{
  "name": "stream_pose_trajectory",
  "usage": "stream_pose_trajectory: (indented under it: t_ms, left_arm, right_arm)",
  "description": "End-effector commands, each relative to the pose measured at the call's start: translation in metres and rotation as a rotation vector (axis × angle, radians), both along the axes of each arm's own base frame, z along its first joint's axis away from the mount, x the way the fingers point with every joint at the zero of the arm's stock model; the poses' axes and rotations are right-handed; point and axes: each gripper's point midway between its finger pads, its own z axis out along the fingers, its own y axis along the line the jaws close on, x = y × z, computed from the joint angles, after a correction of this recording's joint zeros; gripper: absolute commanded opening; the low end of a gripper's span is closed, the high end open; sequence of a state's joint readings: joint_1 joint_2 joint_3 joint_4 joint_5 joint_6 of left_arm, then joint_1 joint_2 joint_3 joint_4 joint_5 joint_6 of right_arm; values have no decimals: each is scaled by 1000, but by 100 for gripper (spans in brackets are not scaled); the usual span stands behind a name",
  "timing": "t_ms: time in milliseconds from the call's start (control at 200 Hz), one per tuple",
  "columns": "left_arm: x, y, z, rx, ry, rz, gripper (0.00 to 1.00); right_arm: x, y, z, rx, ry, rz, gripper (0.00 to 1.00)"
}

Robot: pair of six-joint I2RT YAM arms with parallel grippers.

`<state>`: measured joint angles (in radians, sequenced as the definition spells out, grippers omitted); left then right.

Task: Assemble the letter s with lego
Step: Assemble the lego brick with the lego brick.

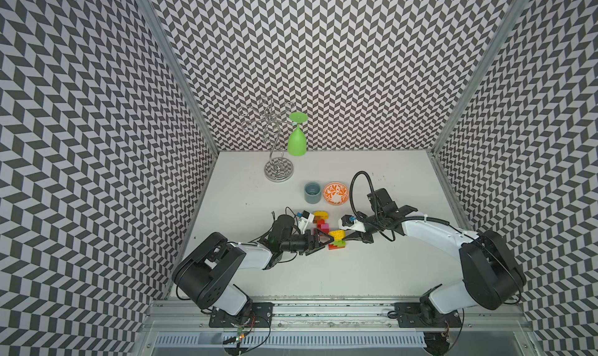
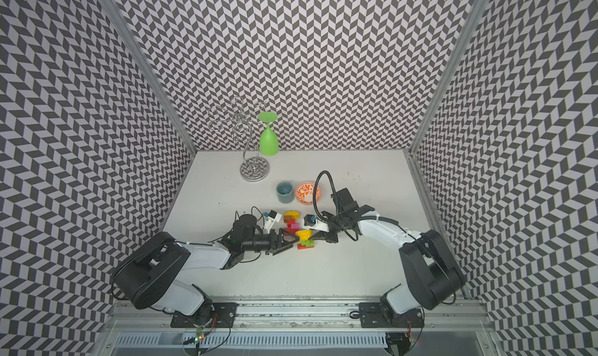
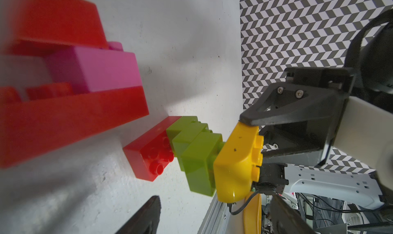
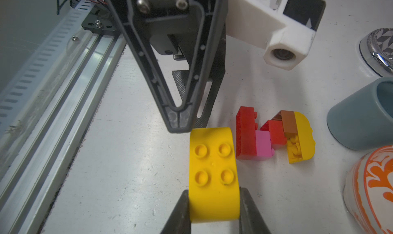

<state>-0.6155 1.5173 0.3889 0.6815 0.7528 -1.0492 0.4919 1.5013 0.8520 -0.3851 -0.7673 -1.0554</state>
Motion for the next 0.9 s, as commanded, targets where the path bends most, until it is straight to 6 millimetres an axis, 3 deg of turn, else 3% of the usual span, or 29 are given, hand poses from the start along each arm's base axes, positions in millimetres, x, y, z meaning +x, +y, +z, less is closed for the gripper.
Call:
stream_pose_trajectory:
  t_ms: [0, 896]
  left_arm:
    - [10, -8, 16, -36, -55, 7, 82]
    - [13, -21, 5, -21, -39, 0, 78]
  right_arm:
    - [3, 5, 5, 25, -18, 22, 10]
    - [5, 4, 2, 13, -12, 17, 10]
